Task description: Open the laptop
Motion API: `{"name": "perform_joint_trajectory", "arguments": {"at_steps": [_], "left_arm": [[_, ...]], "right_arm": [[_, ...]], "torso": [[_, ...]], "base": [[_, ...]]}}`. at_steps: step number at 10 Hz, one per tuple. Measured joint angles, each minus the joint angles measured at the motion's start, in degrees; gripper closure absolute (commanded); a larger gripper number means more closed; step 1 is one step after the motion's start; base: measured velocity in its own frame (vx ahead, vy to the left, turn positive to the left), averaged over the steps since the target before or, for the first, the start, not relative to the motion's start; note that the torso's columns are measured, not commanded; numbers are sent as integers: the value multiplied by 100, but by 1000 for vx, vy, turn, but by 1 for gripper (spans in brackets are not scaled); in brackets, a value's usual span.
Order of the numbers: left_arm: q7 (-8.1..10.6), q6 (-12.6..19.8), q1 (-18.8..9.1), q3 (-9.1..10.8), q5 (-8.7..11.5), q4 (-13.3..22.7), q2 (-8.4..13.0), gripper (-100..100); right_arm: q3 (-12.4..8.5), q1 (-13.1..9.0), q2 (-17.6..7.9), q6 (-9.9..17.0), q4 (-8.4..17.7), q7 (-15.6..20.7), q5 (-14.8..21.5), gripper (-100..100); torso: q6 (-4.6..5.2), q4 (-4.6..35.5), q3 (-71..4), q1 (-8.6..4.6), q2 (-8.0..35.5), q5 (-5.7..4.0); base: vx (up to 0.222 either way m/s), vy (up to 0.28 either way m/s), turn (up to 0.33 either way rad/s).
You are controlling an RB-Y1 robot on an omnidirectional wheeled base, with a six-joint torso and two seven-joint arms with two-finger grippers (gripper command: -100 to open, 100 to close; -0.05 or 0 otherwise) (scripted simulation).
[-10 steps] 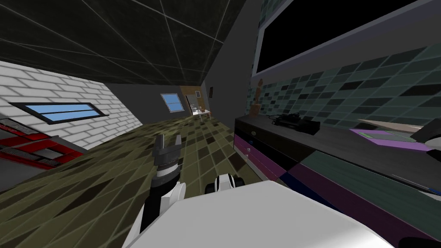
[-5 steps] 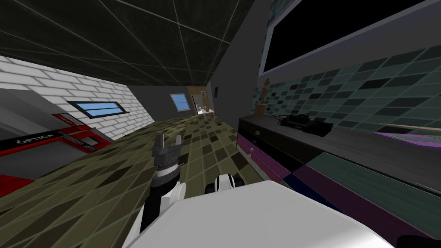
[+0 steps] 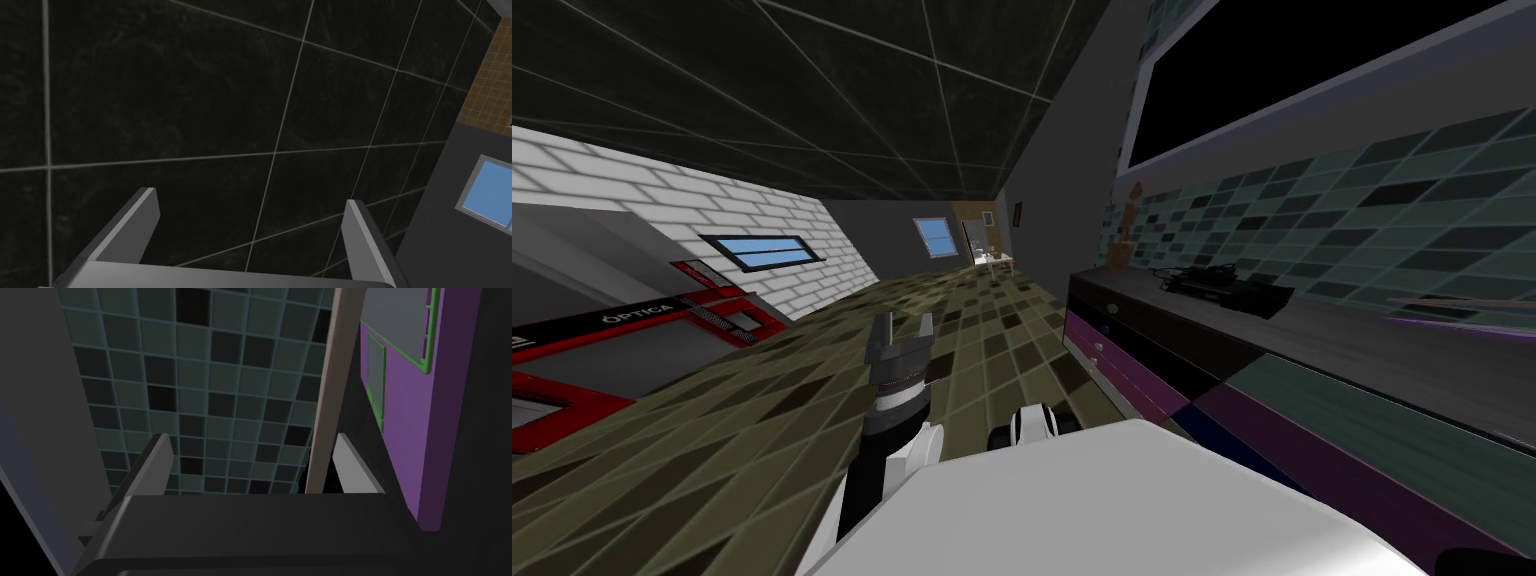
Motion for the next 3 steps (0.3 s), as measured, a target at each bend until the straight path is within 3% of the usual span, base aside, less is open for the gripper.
{"name": "perform_joint_trajectory", "arguments": {"at_steps": [3], "left_arm": [[0,0,0,0,0,0,0,0]], "right_arm": [[0,0,0,0,0,0,0,0]], "torso": [[1,2,8,-10,8,-11]], "base": [[0,0,0]]}}
